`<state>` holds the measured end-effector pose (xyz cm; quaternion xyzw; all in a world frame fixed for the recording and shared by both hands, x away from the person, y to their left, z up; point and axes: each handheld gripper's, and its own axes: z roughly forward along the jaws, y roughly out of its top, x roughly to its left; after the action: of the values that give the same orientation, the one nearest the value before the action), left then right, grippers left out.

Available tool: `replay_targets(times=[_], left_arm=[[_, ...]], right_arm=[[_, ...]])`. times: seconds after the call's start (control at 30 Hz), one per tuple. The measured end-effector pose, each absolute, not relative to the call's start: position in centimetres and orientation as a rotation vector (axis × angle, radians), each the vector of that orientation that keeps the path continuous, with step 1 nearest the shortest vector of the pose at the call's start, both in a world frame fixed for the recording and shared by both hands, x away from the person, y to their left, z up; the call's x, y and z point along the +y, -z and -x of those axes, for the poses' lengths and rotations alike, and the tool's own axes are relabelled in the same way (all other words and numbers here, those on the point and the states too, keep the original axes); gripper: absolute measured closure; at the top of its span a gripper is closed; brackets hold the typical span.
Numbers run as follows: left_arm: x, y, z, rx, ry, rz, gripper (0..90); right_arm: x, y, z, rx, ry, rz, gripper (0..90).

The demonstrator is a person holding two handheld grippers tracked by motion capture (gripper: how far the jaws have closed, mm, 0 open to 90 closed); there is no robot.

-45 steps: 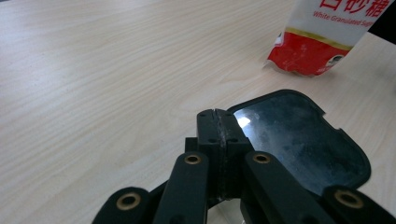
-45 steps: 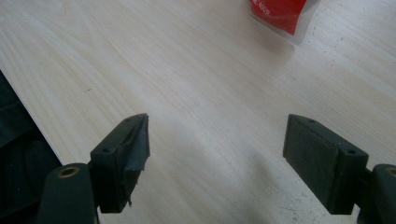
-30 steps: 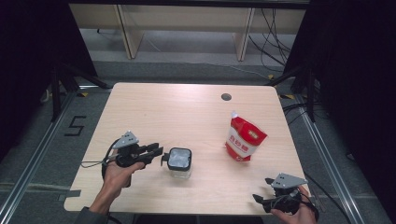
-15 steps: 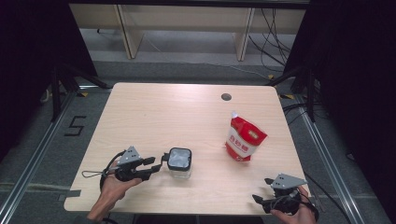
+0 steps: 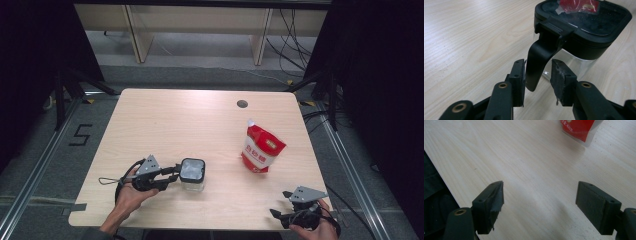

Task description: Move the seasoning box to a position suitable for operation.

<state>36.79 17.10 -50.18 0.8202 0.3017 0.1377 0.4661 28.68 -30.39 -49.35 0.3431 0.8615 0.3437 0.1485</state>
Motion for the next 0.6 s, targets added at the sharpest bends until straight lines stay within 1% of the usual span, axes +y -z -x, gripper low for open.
replay_targets(times=[0.1, 0.13, 0.17, 0.23, 0.33, 0.6], left_arm=[[17.0, 50.3, -36.9, 0.699, -0.381, -2.037, 70.3], [17.0, 50.2, -36.9, 0.701, -0.378, -2.041, 70.3], [17.1, 50.2, -36.9, 0.698, -0.377, -2.039, 74.1], [16.9, 50.2, -36.6, 0.722, -0.367, -2.036, 74.2], [16.6, 50.1, -36.0, 0.682, -0.385, -2.058, 74.5], [15.8, 49.9, -35.4, 0.65, -0.386, -2.073, 74.4]], right_arm=[[-30.4, 49.3, -28.6, 2.476, -0.988, -0.985, 23.6], [-30.4, 49.3, -28.6, 2.476, -0.988, -0.985, 23.6], [-30.4, 49.4, -28.7, 2.476, -0.987, -0.983, 23.6], [-30.4, 49.3, -28.7, 2.478, -0.987, -0.986, 23.7], [-30.4, 49.3, -28.7, 2.479, -0.988, -0.985, 23.7], [-30.4, 49.3, -28.7, 2.479, -0.988, -0.983, 23.8]])
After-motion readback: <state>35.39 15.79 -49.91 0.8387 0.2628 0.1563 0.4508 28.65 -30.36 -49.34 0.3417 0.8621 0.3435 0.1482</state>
